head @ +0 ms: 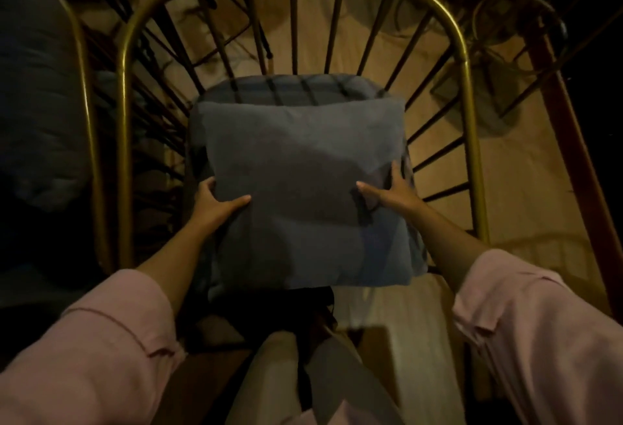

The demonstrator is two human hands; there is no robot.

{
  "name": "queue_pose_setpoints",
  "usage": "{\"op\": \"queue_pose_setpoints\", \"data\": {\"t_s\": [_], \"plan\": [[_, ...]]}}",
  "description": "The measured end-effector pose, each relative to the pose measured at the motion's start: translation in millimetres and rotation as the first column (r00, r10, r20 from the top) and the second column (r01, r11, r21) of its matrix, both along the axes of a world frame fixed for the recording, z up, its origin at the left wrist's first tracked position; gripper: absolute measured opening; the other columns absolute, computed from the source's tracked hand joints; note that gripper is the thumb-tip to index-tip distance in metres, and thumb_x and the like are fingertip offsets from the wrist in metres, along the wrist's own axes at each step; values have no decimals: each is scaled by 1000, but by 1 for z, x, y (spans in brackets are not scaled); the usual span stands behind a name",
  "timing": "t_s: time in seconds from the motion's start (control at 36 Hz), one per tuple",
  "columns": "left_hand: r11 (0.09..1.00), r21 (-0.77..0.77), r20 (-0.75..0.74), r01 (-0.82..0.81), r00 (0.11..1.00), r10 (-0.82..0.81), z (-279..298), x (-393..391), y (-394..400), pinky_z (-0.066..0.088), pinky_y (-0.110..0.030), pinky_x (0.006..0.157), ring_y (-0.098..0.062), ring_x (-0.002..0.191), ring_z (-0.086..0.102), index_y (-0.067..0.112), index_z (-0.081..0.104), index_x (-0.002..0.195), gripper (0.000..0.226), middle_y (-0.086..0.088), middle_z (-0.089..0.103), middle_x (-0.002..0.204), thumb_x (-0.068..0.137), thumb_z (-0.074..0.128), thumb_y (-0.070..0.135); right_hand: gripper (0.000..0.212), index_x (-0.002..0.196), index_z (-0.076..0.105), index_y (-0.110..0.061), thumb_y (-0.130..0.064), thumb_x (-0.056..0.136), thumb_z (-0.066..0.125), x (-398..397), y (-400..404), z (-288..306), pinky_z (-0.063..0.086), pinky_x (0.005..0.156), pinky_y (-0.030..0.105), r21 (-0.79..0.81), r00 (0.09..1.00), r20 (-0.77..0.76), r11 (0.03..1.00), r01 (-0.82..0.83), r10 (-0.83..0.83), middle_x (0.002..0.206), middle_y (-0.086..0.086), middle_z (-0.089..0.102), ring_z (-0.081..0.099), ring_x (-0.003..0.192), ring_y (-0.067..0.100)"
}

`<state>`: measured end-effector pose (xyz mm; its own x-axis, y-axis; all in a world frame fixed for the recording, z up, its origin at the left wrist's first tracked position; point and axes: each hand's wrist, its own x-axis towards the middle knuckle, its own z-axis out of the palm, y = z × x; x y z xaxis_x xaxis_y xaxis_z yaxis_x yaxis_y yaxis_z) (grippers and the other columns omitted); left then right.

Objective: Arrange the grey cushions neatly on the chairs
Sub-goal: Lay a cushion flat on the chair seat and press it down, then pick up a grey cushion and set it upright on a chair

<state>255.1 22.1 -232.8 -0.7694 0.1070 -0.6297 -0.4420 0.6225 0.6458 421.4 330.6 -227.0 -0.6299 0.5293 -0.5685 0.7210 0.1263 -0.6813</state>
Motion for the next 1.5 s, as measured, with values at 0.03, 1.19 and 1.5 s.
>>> {"op": "queue_pose_setpoints", "data": {"t_s": [0.03,1.19,1.5], "plan": [[1000,-17,-4,18,1000,-18,-3,1,-2,42,-48,110,-32,135,44,13,29,146,94,-12,38,151,73,85,30,128,158,7,-19,-63,64,81,-1,-2,-5,30,118,39,18,996,58,998,-65,64,162,4,25,27,148,27],[811,-222,-434,-542,799,415,184,-221,-484,45,-47,104,-43,124,55,-7,54,131,63,-31,56,134,85,72,33,49,125,55,-5,-43,94,61,-403,-456,204,44,78,31,166,787,-133,796,-582,602,115,8,62,57,112,30],[796,-9,-110,-605,792,601,156,-325,-544,41,-47,110,-38,127,52,5,47,140,102,-18,52,143,71,58,78,56,110,58,-13,-59,79,71,-503,-509,168,49,64,25,-173,956,-155,946,-275,249,90,0,62,60,78,16]]}}
